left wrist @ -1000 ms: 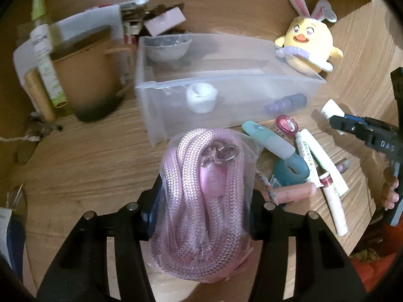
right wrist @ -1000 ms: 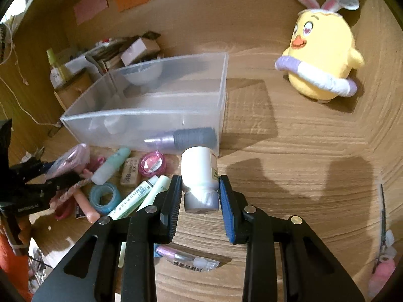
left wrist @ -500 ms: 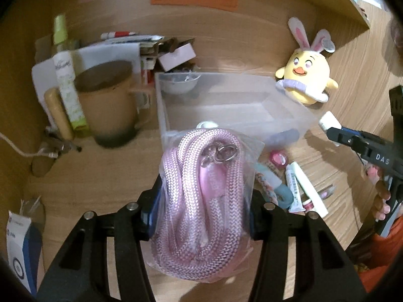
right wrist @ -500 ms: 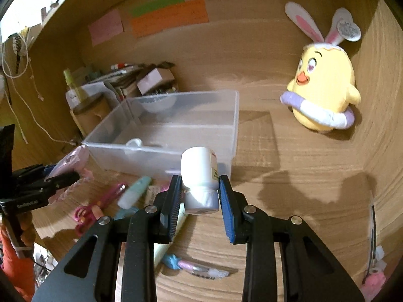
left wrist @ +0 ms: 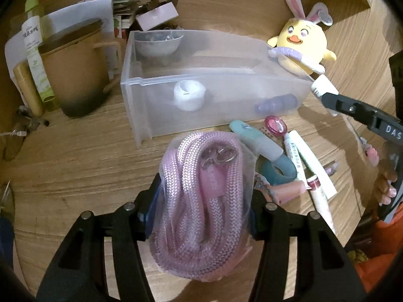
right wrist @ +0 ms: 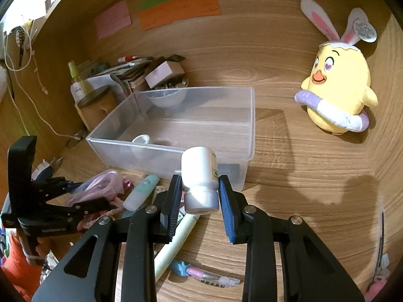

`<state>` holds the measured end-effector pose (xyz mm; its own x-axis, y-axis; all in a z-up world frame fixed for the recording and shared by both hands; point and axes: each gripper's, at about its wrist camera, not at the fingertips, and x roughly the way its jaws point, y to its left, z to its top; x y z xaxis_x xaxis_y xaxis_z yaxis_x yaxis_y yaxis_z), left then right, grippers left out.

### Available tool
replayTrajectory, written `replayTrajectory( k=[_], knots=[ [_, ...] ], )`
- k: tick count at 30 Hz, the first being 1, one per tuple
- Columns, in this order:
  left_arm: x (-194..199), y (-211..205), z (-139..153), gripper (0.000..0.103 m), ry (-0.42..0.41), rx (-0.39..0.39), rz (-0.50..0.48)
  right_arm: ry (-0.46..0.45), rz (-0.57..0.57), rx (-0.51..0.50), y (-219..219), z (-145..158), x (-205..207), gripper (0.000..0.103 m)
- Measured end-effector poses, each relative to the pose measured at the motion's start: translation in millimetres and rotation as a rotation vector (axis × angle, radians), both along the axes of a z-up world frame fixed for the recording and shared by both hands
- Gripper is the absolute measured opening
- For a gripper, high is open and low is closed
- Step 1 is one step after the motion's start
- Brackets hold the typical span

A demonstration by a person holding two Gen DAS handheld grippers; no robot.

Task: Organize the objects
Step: 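Lift rope bag and white bottle into the clear box and release both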

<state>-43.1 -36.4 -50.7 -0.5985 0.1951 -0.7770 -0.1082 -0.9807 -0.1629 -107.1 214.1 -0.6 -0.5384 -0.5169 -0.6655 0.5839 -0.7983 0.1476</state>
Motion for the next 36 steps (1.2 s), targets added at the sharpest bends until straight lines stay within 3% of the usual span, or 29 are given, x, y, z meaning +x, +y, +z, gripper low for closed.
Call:
replayTrajectory(
  k=[4, 8, 19, 26, 36],
  knots=[
    [1.3, -8.7, 1.5, 0.055, -0.006, 0.042, 0.006, -0.002, 0.006, 0.001, -1.5, -1.2, -1.3, 0.027],
    [6.5, -13.8, 6.0, 0.051, 0.019, 0.035, 0.041, -0.003, 0.013, 0.008, -5.0, -3.2, -0.4, 0.027],
    [10.5, -21.4, 56.4, 0.050, 0.137, 0.012, 0.066, 0.052, -0.009, -0.010, -7.2, 15.9, -8.4, 0.027],
    [-18.7, -15.2, 83.7, 0.051, 0.190, -0.036, 0.060, 0.080, -0.016, -0.018, -16.4, 30.6, -27.8, 0.027],
    [-95.5, -5.9, 74.0, 0.051, 0.109, -0.095, 0.045, 0.057, 0.032, 0.076, -54.0, 19.8, -62.9, 0.027]
  ],
)
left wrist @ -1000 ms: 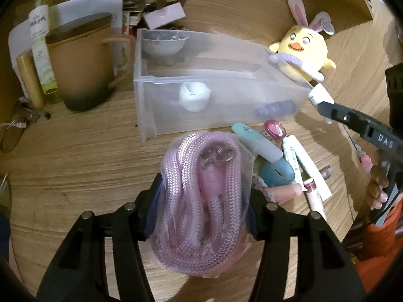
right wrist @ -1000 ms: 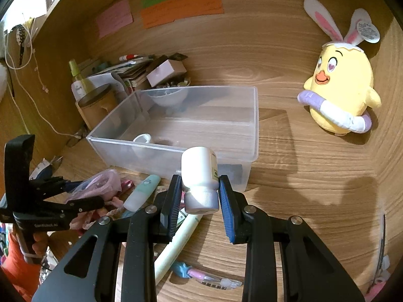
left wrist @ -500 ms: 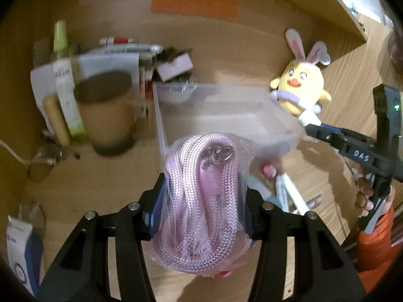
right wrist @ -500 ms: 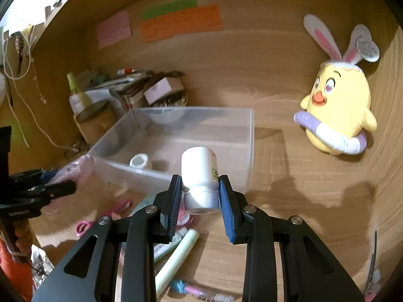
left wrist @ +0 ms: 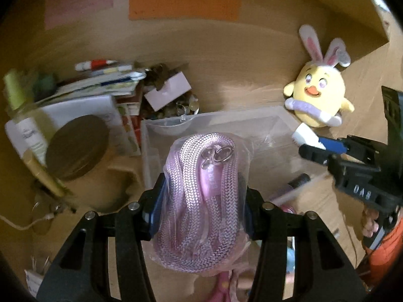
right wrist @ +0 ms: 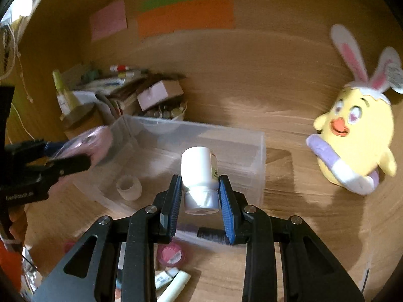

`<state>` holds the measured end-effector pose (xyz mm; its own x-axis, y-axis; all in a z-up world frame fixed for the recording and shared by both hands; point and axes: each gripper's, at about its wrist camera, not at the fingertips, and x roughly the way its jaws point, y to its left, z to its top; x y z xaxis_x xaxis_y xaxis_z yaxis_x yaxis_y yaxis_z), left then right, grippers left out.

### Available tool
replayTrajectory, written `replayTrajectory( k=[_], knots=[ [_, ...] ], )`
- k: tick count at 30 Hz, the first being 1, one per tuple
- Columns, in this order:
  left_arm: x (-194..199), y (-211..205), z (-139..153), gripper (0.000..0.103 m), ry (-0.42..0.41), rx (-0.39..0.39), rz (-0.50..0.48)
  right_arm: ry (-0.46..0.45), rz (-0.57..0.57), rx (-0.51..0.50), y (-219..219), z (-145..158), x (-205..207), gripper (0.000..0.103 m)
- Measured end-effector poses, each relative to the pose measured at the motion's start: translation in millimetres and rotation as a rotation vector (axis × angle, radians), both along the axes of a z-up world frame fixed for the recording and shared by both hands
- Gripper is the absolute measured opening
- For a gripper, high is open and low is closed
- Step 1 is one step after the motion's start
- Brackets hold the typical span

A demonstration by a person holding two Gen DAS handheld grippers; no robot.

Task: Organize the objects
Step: 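Lift rope bag and white bottle into the clear box and release both, then grasp the white braided cord with the left tool while the right grasps the pale green tube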

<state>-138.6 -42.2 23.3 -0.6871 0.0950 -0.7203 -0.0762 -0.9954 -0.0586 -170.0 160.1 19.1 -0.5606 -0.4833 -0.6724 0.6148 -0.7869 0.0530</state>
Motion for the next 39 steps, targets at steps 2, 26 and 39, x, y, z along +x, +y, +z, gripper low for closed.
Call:
replayTrajectory(
  k=[2, 26, 39],
  knots=[
    [-10.1, 4.8, -5.0, 0.051, -0.016, -0.019, -0.004, -0.015, 0.011, 0.030, -8.2, -7.8, -7.3, 0.027],
    [21.5, 23.5, 11.1, 0.087, 0.055, -0.107, -0.039, 0.033, 0.046, 0.097, -18.9, -1.3, 17.9, 0.045],
    [100.8, 4.4, -29.8, 0.092, -0.026, -0.083, 0.001, 0.016, 0.012, 0.071, 23.9, -12.0, 79.0, 0.055]
  ],
)
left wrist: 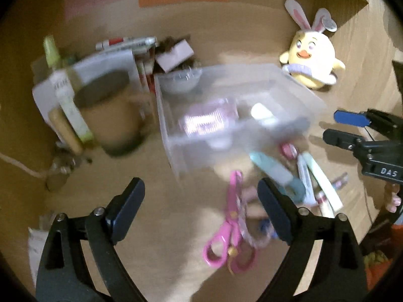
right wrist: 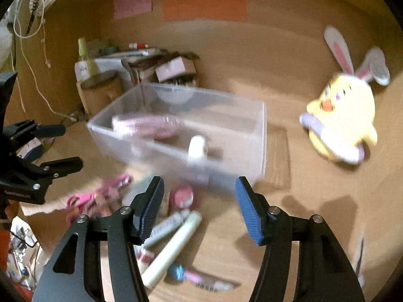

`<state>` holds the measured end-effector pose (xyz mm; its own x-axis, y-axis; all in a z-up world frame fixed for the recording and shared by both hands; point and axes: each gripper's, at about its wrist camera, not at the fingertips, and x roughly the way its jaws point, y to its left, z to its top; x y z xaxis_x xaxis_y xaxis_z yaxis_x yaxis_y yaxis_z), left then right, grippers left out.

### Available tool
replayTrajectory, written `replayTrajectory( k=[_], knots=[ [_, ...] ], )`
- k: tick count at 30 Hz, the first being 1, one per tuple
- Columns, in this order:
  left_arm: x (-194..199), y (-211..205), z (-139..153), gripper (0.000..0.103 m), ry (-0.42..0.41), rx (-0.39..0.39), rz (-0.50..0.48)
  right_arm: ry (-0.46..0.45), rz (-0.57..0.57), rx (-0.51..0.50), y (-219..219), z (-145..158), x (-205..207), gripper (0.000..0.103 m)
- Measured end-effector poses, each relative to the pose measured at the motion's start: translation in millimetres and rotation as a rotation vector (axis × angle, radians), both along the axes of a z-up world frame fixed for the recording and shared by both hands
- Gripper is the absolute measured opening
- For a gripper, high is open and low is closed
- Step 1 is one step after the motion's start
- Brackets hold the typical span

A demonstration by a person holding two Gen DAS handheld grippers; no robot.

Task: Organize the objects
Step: 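Grasp the white braided cord with the left tool while the right grasps the pale green tube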

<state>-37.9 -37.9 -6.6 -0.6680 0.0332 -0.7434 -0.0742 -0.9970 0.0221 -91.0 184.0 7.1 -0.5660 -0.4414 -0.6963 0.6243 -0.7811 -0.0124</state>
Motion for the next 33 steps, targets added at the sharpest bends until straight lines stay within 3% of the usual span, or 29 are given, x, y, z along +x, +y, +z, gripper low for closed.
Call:
replayTrajectory(
  k=[6, 10, 14, 18, 26, 33],
  knots=[
    [18.8, 16.1, -23.7, 0.089, -0.047, 0.059, -0.044, -0.116, -0.031, -0.023, 14.1, -31.9, 14.0, 0.055],
    [26.1, 30.2, -33.9, 0.071, -0.058, 0.051, -0.081, -0.182, -0.037, -0.043, 17.0, -46.4, 18.2, 0.054],
    [27.2, 39.2, -39.8, 0.055, -0.057, 0.035, -0.101, -0.208, -0.030, -0.040, 15.1, -52.4, 18.5, 0.041],
    [24.5, 40.1, -44.0, 0.044, -0.058, 0.046, -0.100, -0.223, -0.020, -0.040, 14.3, -55.3, 16.5, 0.037],
    [21.9, 36.1, -44.6, 0.012, -0.048, 0.042, -0.088, -0.206, -0.014, -0.018, 18.9, -48.6, 16.4, 0.026],
    [20.2, 20.7, -29.2, 0.007, 0.002, 0.067, -0.049, -0.242, -0.007, -0.026, 22.8, -48.3, 12.3, 0.026]
  ],
)
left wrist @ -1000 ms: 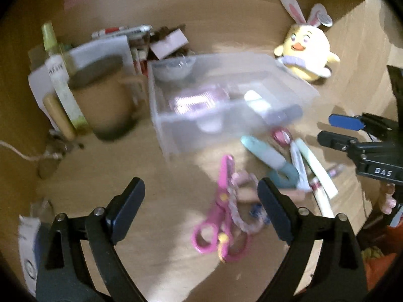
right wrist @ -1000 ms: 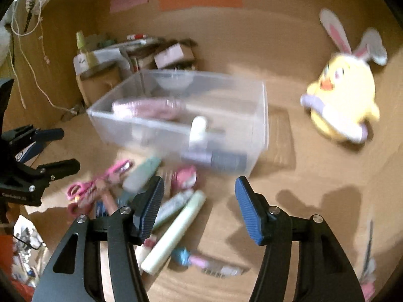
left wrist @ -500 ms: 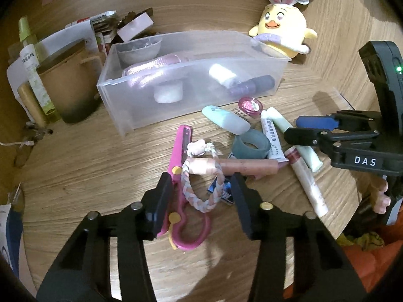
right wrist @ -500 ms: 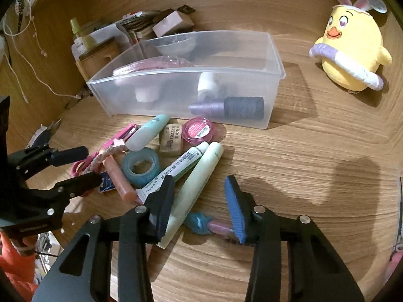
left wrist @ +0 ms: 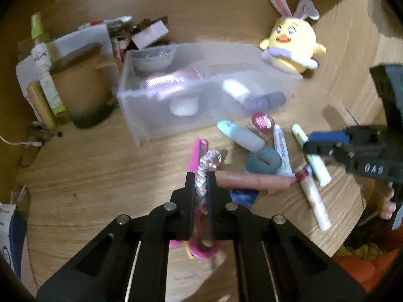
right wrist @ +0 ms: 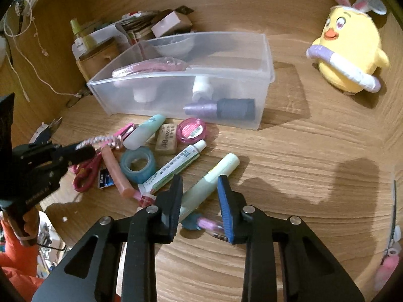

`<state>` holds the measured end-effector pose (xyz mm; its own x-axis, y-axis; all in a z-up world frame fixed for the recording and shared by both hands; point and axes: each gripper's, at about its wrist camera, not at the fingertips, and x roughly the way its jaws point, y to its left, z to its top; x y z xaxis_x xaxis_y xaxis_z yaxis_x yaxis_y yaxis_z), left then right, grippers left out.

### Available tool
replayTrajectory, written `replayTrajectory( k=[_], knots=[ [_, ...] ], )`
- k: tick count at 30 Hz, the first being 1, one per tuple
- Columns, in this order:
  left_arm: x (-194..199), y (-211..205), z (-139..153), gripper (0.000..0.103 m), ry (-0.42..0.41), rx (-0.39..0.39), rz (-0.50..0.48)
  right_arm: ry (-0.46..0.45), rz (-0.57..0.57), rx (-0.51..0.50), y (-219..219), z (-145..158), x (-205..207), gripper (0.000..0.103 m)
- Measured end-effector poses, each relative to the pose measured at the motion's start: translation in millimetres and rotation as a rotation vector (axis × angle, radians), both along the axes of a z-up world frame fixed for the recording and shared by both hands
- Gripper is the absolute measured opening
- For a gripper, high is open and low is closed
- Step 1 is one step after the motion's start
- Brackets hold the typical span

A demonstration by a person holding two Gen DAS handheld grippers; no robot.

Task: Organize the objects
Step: 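Grasp the white braided cord with the left tool while the right grasps the pale green tube, then carry cord and green tube into the clear box and release both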

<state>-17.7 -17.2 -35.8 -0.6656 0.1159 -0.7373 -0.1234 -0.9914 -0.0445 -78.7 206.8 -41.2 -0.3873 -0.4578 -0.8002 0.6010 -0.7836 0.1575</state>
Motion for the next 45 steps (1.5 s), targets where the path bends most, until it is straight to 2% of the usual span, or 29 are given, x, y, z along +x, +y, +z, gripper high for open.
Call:
replayTrajectory(
  k=[9, 19, 22, 24, 30, 37, 45],
  knots=[
    [-8.3, -12.2, 31.9, 0.007, 0.092, -0.017, 0.031, -0.029, 0.008, 0.013, -14.4, -9.8, -1.2, 0.028],
    [-18.6, -14.0, 61.8, 0.007, 0.165, -0.008, 0.017, -0.030, 0.002, 0.039, -18.0, -14.2, 0.7, 0.028],
    [-22.4, -12.9, 65.4, 0.007, 0.169, 0.002, 0.009, -0.024, -0.009, 0.034, -18.0, -13.9, 0.6, 0.025],
    [-24.6, -11.9, 67.4, 0.007, 0.170, 0.008, 0.005, -0.014, -0.016, 0.031, -16.0, -12.7, 1.4, 0.015],
    [-32.3, -10.2, 76.2, 0.007, 0.181, 0.024, -0.008, 0.031, -0.053, 0.027, -3.4, -5.1, 3.8, 0.014],
    [-48.2, -12.0, 96.3, 0.007, 0.197, 0.062, -0.024, 0.116, -0.074, -0.031, 10.8, 28.0, 5.6, 0.014],
    [-79.2, -1.9, 113.8, 0.007, 0.202, 0.072, -0.038, 0.247, -0.083, -0.100, 10.2, 74.0, -17.7, 0.014]
  ],
)
